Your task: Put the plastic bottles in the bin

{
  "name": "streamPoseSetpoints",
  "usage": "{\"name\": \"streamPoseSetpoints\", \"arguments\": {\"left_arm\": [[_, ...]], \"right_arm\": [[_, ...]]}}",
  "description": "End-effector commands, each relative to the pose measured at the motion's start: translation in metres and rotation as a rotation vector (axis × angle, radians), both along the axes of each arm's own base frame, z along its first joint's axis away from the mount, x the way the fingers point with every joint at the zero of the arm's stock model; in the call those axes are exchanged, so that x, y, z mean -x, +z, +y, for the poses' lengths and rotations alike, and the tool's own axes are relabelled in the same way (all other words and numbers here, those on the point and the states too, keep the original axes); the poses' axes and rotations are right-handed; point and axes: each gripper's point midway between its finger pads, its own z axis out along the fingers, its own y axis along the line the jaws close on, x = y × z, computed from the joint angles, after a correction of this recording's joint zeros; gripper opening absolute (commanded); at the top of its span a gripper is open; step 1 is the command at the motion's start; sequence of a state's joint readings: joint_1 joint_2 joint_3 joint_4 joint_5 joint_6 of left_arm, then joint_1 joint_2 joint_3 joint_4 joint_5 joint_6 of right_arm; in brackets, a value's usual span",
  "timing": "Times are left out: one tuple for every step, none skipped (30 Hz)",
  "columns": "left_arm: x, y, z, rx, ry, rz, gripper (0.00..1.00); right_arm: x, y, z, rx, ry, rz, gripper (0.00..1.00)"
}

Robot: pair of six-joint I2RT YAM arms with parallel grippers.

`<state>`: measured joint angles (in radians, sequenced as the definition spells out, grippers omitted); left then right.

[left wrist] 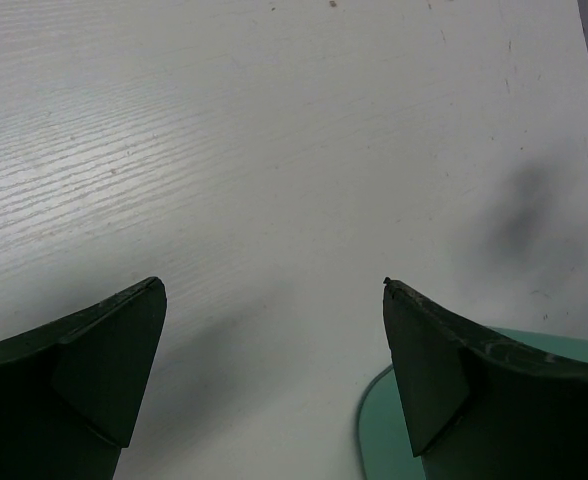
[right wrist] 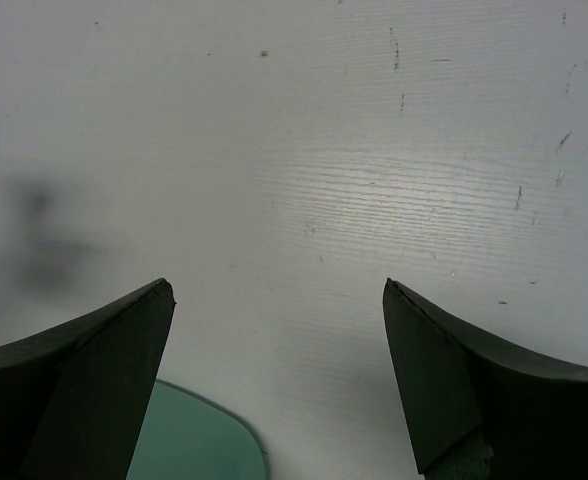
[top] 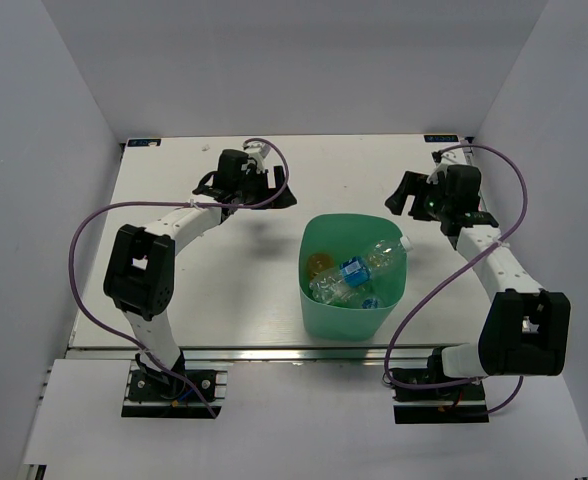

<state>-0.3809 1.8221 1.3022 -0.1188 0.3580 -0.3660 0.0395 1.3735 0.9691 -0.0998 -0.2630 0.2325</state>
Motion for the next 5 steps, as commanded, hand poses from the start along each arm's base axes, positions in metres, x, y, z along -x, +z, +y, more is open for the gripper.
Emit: {"name": "streamPoseSetpoints", "arguments": {"left_arm": [[-0.0021, 0.0171, 0.0032, 0.002, 0.007, -0.040, 0.98], [-0.0023, 0.0174, 0.0030, 0.004, 0.008, -0.040, 0.98], [-0.0024, 0.0171, 0.0037, 0.003, 0.010, -0.038, 0.98], [-0.0024, 0.0172, 0.0037, 0.004, 0.010, -0.037, 0.98], [-0.0026, 0.0175, 0.0035, 0.006, 0.011, -0.038, 0.98]], "right_arm": [[-0.0037, 0.0129, -0.0023, -0.003, -0.014, -0.057, 0.90], [-0.0025, 0.0112, -0.0024, -0.001, -0.014, -0.056, 0.89], [-0.0031, 0.0118, -0.0026, -0.001, -0.015, -0.062, 0.89], [-0.0028, 0.0127, -0.0032, 0.002, -0.017, -0.067, 0.89], [-0.0025, 0.0122, -0.0035, 0.004, -0.018, -0.068, 0.90]]}}
